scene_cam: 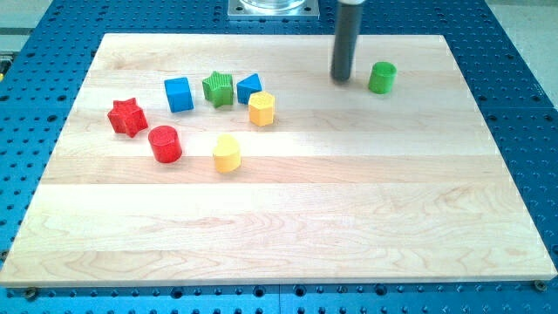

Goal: Move the green circle right to the heart

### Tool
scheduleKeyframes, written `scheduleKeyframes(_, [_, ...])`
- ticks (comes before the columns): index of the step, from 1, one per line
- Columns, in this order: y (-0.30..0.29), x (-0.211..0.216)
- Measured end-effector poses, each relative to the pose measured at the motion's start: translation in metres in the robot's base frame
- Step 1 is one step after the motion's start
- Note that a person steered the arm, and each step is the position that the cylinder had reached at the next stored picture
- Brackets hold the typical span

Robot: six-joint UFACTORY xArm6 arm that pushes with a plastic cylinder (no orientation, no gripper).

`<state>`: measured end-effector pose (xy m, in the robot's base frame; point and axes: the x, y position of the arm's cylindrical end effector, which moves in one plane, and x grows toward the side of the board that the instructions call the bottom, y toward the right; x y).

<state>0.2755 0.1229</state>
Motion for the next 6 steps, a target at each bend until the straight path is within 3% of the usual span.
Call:
scheduleKeyframes(1, [0.082,-0.009])
scheduleKeyframes(2, [0.087,0.023])
scheduleKeyframes(3, [0.001,0.056])
scheduleKeyframes(4, [0.027,0.052])
scheduleKeyframes(6, [-0.066,0.056])
